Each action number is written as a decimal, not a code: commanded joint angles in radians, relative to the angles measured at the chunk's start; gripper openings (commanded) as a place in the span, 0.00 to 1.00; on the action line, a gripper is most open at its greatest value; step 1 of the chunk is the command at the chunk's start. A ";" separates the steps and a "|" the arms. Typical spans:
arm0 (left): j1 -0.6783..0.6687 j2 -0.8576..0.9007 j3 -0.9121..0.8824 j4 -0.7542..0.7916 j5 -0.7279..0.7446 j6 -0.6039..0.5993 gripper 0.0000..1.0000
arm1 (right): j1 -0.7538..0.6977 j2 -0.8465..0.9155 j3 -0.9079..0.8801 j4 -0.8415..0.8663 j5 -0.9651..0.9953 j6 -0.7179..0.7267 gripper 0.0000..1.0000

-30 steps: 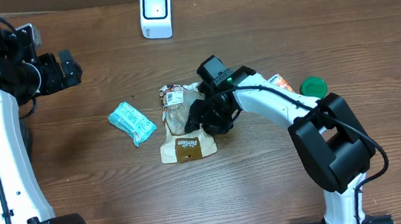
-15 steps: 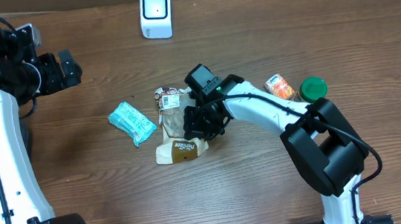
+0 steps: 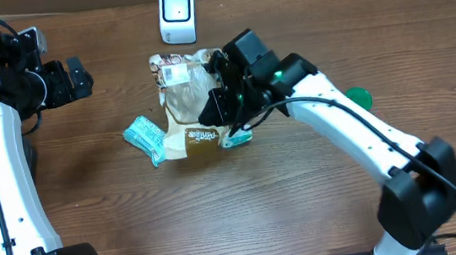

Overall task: Scan the item barcode
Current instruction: 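Lift the plastic bag with the right gripper and hold it under the scanner, then carry the bag right and drop it onto the jar area, then move the right gripper to the small mint-green Kleenex pack and grasp it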

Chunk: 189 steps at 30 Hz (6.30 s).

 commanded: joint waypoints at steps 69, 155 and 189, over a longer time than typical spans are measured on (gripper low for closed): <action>0.003 0.003 0.021 0.002 0.001 -0.016 1.00 | 0.012 0.712 0.618 0.886 1.479 -1.286 0.04; 0.003 0.003 0.021 0.002 -0.002 -0.016 1.00 | -0.137 0.224 0.158 -0.351 0.327 -0.975 0.87; 0.003 0.003 0.021 0.002 -0.002 -0.016 1.00 | -0.094 0.253 0.010 -0.171 0.114 -0.536 0.12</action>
